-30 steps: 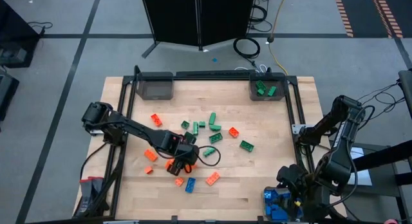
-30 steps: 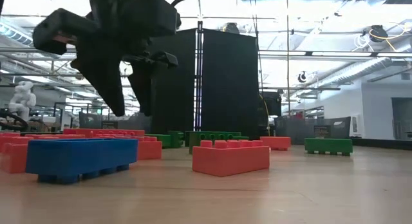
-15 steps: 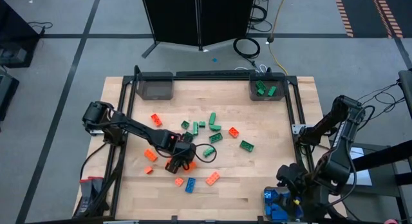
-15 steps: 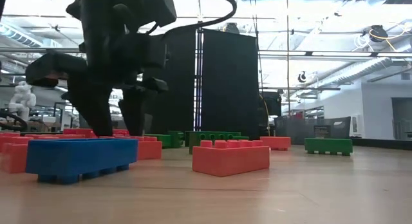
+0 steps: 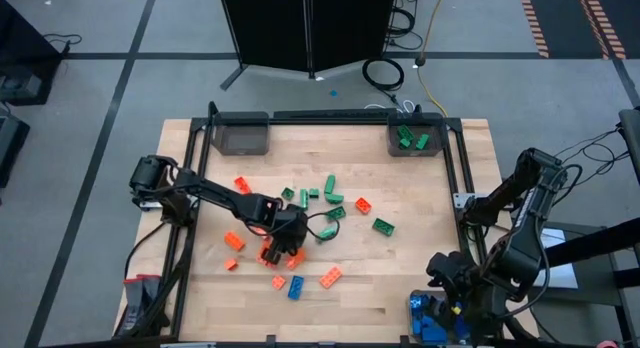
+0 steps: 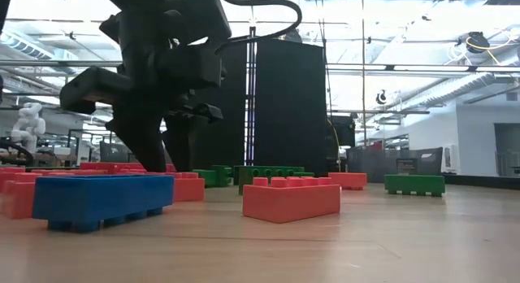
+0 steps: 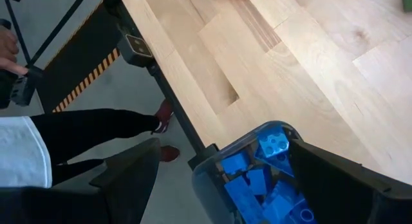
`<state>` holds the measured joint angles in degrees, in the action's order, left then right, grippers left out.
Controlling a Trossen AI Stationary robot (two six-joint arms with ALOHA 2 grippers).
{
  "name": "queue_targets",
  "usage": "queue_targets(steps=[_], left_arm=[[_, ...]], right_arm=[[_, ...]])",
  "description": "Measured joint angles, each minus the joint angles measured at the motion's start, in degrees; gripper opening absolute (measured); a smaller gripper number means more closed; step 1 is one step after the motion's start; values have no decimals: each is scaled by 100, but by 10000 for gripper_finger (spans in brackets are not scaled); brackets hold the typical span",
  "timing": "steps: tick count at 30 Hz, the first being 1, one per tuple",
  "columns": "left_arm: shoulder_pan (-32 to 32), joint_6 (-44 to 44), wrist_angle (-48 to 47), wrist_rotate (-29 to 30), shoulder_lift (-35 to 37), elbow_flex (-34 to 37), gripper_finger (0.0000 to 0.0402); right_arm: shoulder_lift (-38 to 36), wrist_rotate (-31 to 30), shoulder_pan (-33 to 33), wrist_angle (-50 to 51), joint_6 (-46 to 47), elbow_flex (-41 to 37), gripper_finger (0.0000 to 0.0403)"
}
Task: Sort blocks
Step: Put the blue game piece into the bottom black bin
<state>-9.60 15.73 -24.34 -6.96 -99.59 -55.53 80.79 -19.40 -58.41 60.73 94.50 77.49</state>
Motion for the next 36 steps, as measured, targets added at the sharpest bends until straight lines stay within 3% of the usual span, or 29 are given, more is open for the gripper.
queue_targets(steps=[7, 17, 21, 28, 36], left_arm=[[152, -250, 45, -60, -35, -11, 122], [423, -1373, -206, 234, 508, -258, 122], [522, -2062, -220, 234, 939, -529, 121], [551, -3553, 710, 0, 1820, -936, 121], [546, -4791, 2217, -137, 2627, -973, 127]], right_arm=[[0, -107, 21, -7, 67, 0, 336], [2, -1583, 232, -211, -1232, 2, 336], [2, -1874, 421, -312, -1958, 2, 336], [6, -2919, 1065, -1041, -4117, 34, 336], [9, -3003, 2041, -2174, -7645, 1055, 336]])
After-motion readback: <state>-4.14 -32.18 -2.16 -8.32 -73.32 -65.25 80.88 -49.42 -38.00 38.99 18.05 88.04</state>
